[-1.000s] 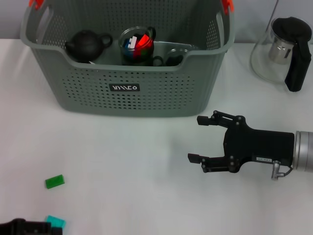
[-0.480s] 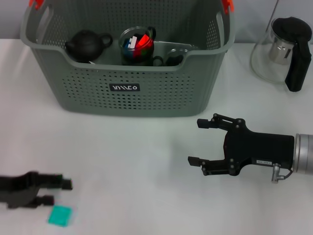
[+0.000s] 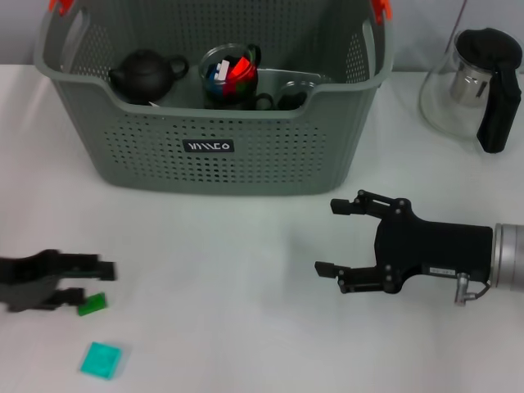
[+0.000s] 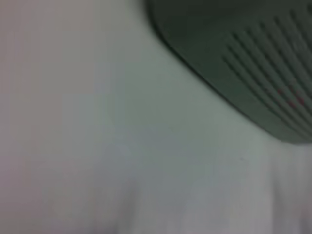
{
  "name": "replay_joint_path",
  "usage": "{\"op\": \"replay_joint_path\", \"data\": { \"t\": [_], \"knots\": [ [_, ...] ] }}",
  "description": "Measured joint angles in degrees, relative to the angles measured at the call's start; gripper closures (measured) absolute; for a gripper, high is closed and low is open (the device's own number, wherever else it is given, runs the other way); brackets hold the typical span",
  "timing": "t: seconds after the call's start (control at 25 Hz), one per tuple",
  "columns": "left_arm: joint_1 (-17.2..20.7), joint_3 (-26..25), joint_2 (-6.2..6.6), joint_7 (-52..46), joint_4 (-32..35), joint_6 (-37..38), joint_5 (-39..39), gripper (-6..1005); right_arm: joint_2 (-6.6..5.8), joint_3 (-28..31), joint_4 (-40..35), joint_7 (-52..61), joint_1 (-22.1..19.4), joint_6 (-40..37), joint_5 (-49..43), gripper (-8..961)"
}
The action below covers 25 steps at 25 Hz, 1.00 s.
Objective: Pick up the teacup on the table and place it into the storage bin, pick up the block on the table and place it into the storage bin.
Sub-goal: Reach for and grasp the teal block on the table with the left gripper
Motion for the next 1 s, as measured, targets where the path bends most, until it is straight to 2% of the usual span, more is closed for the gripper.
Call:
{"op": "replay_joint_path", "data": {
  "t": [0.16,0.4,0.64,1.0],
  "knots": [
    [2.93,-3.93,0.7,0.01,0.88,0.15,-0.34,235,0.01,0.0,0.03,0.01,0.29,0.21,0.0,12],
    [4.66,-5.77,0.11,-0.03,1.77,-0.47,-0.42,236,0.07,0.01,0.15,0.03,0.49,0.3,0.0,11],
    [3.33,-4.54,-0.6,-0.24,1.01,-2.37,0.07,236,0.09,0.01,0.2,0.03,0.25,0.26,0.0,12],
    [1.74,1.0,-0.64,-2.36,-2.7,-6.03,0.2,236,0.0,0.01,0.29,0.03,-0.11,0.05,0.0,11]
  ]
}}
